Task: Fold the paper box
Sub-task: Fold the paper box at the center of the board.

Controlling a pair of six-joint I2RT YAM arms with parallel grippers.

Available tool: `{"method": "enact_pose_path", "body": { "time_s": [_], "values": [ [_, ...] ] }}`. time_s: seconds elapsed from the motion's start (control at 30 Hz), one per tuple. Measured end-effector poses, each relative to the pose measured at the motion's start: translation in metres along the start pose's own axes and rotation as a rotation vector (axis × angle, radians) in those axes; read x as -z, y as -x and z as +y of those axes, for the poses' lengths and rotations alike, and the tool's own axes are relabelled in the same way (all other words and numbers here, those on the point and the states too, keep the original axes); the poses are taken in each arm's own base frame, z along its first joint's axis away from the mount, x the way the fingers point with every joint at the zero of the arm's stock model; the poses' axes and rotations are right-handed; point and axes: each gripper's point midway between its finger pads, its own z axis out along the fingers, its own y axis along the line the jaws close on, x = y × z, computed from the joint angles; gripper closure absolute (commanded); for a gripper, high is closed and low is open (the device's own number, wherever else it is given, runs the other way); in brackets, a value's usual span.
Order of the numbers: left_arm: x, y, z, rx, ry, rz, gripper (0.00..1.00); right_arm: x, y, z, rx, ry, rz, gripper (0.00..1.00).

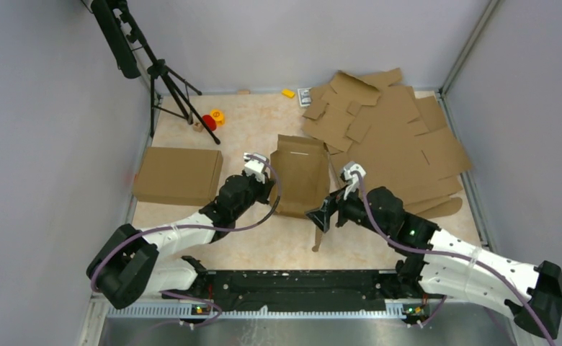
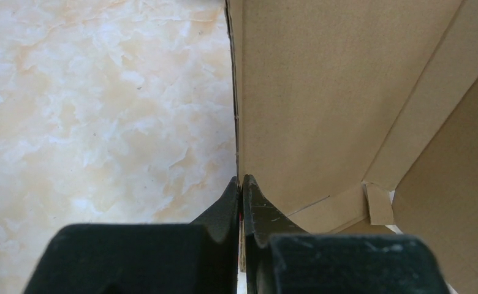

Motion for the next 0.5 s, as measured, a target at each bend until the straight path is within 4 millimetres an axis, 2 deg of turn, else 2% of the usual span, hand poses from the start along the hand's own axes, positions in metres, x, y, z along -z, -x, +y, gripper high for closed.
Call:
{"method": "enact_pose_path", "body": {
  "time_s": [0.23, 0.5],
  "values": [
    [0.000, 0.000, 0.000, 0.000, 0.000, 0.000, 0.98, -0.005, 0.033, -0.028, -0.087, 0.006, -0.088, 0.09],
    [0.000, 0.000, 0.000, 0.000, 0.001, 0.000, 0.98, -0.017, 0.047, -0.008, -0.114, 0.139, -0.095, 0.06]
  ]
}}
